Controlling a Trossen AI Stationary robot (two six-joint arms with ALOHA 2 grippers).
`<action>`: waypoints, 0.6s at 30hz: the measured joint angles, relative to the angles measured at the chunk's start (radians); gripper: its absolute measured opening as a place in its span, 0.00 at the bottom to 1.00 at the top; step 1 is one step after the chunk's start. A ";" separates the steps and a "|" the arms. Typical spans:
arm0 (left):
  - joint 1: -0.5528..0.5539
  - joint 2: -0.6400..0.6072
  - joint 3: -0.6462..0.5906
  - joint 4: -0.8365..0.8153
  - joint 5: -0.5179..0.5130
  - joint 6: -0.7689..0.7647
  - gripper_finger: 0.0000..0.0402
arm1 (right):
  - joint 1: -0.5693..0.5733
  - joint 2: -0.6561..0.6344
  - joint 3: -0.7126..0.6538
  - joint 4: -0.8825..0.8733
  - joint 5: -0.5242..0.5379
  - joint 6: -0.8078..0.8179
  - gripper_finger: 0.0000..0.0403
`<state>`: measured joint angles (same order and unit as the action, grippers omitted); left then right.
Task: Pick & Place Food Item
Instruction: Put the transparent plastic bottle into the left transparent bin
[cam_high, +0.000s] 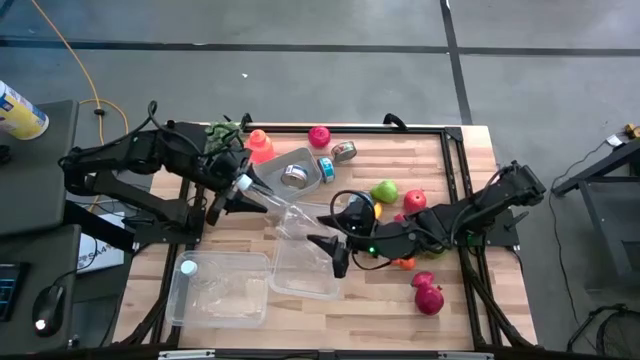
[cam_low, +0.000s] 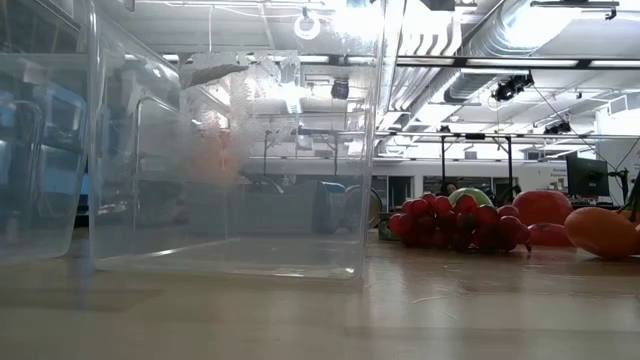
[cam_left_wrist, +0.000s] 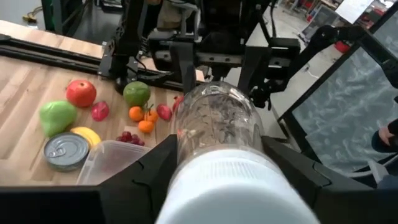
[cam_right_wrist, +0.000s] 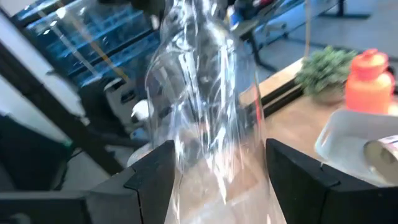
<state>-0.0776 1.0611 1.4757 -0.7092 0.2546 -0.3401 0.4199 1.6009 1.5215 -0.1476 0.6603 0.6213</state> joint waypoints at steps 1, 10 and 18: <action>0.000 -0.001 0.000 0.000 -0.003 -0.001 0.47 | 0.002 0.000 0.000 0.007 0.026 -0.008 0.56; -0.045 -0.017 -0.002 -0.057 -0.040 0.008 0.47 | -0.004 -0.004 0.001 0.050 0.063 -0.020 0.56; -0.093 -0.024 -0.002 -0.058 -0.060 0.029 0.46 | -0.038 -0.003 0.001 0.054 -0.096 -0.016 0.56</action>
<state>-0.1703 1.0374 1.4742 -0.7673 0.1947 -0.3115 0.3822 1.5974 1.5227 -0.0938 0.5642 0.6048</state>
